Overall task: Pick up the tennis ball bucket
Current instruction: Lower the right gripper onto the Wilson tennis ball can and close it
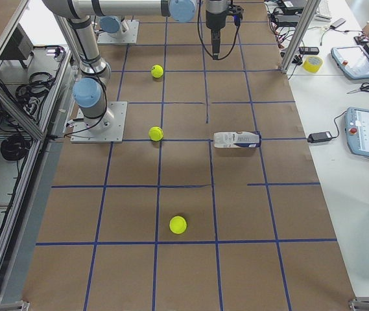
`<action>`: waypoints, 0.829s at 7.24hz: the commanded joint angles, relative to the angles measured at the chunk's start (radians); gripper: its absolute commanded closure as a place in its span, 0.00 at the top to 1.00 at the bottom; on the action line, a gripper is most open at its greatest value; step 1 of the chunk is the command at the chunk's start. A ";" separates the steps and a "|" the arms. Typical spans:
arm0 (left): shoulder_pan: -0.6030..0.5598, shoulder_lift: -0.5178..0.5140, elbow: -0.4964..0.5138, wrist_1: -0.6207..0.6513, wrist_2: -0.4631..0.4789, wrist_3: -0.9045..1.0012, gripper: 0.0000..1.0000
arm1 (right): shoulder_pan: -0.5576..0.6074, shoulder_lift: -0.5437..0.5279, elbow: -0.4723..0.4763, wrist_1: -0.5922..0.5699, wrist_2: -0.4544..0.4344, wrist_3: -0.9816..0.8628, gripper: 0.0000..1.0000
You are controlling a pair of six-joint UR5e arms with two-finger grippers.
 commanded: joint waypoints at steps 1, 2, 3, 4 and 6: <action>0.001 -0.004 -0.003 0.012 0.000 0.000 1.00 | -0.056 0.078 0.000 -0.070 -0.006 -0.059 1.00; 0.001 -0.004 -0.003 0.012 0.000 0.000 1.00 | -0.091 0.132 0.002 -0.101 0.000 -0.091 1.00; 0.001 -0.004 -0.003 0.012 0.000 0.000 1.00 | -0.114 0.179 0.017 -0.150 -0.005 -0.167 1.00; 0.001 -0.004 -0.003 0.012 0.001 0.000 1.00 | -0.125 0.227 0.023 -0.204 -0.014 -0.204 1.00; 0.001 -0.004 -0.003 0.012 0.001 0.000 1.00 | -0.182 0.349 0.025 -0.305 -0.009 -0.316 1.00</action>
